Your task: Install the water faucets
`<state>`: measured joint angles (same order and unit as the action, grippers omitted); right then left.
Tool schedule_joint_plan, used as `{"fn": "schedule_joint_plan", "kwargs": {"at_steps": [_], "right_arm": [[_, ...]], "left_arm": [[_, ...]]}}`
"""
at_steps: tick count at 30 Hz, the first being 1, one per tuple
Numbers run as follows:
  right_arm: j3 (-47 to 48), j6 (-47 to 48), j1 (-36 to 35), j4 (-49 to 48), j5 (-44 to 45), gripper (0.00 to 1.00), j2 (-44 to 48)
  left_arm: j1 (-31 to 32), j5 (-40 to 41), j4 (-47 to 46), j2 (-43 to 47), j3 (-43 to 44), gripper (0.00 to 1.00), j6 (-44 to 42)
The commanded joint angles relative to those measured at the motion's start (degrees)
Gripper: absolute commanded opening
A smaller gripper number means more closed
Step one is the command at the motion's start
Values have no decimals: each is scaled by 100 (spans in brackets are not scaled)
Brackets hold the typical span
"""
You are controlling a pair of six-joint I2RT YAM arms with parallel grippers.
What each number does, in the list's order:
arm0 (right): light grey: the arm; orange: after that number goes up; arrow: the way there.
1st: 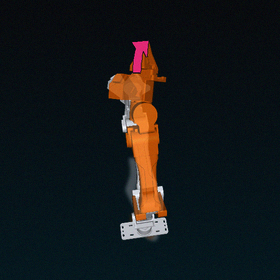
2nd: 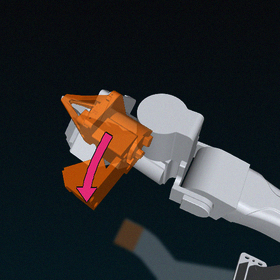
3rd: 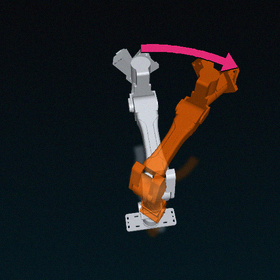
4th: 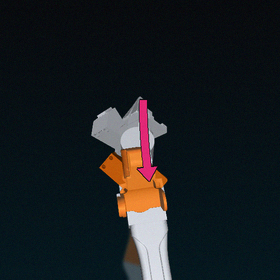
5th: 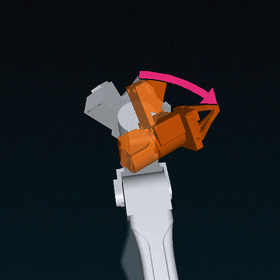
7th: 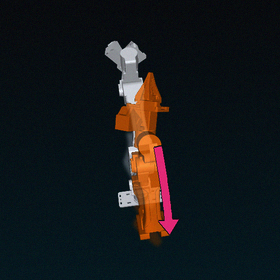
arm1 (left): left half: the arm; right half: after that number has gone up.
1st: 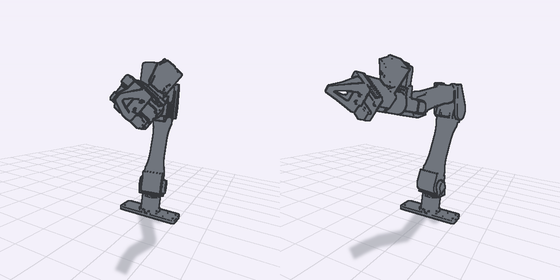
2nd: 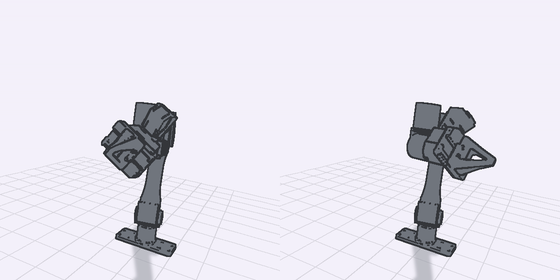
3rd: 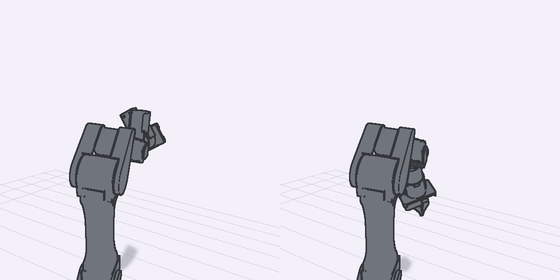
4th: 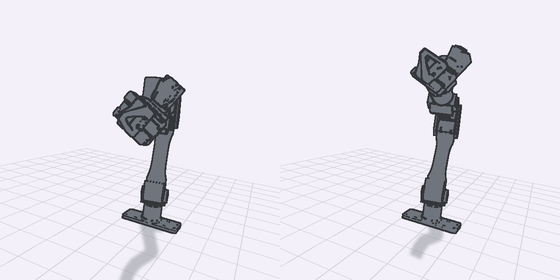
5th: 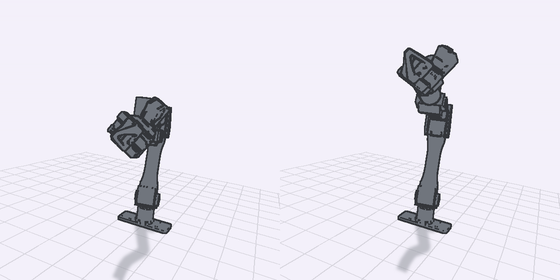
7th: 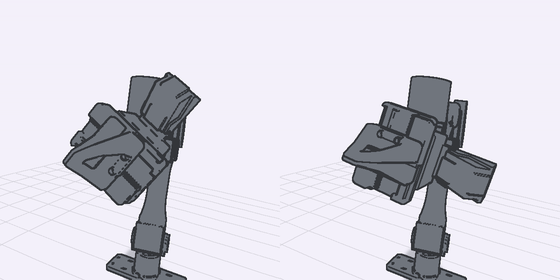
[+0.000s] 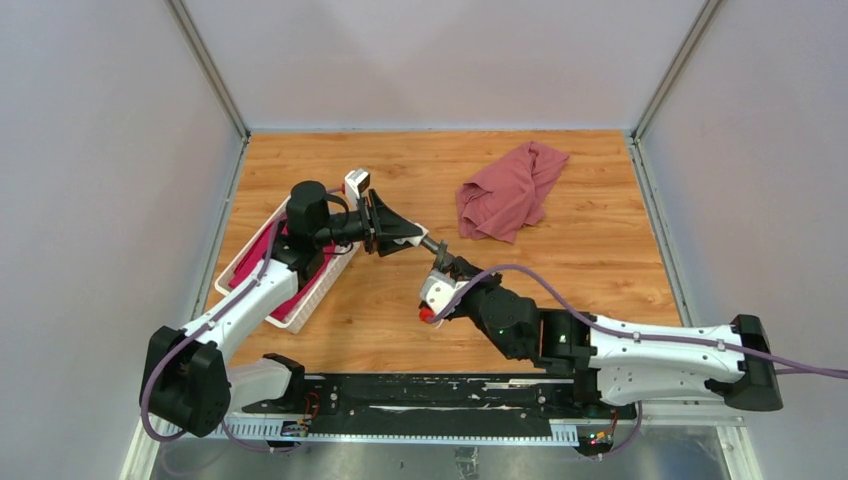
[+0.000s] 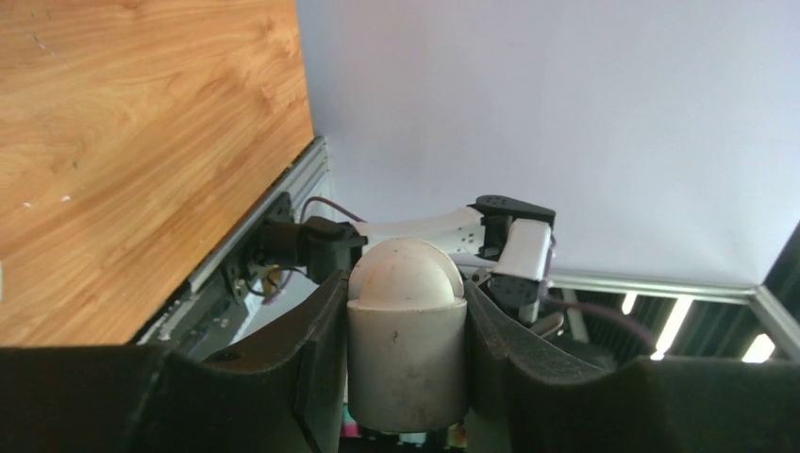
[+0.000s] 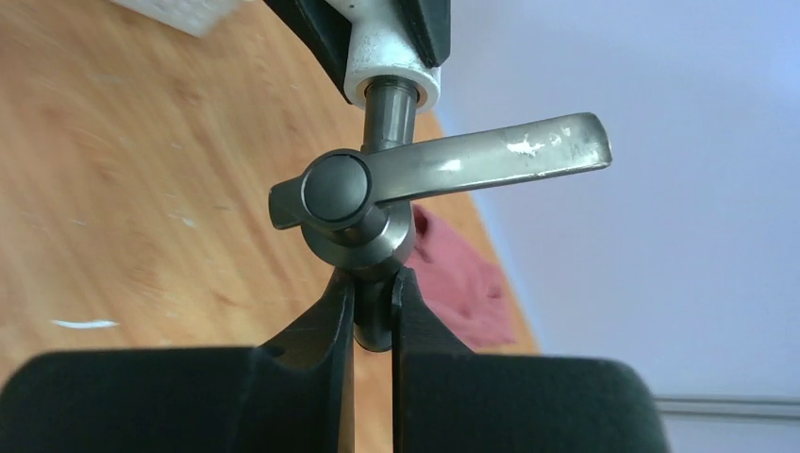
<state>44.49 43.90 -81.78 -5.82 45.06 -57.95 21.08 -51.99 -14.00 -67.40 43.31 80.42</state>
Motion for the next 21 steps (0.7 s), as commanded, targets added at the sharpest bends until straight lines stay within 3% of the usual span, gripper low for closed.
{"fn": "schedule_joint_plan", "kwargs": {"at_steps": [1,9,14,18,21], "right_arm": [[429,-2508,532,634,-1450,0,546],[473,-6044,2566,842,-4748,0,1043],[293,-8343,3991,136,-7297,0,879],[-356,-10956,4918,-1832,-8715,0,486],[-1295,-13859,5274,-4889,-9115,0,-206]], "left_arm": [[14,-418,-253,115,201,0,-464],[19,-952,-244,191,346,0,-1383],[28,-1138,-248,265,322,0,-1689],[28,-1236,-244,296,271,0,-1917],[28,-1270,-246,327,233,0,-2018]]}}
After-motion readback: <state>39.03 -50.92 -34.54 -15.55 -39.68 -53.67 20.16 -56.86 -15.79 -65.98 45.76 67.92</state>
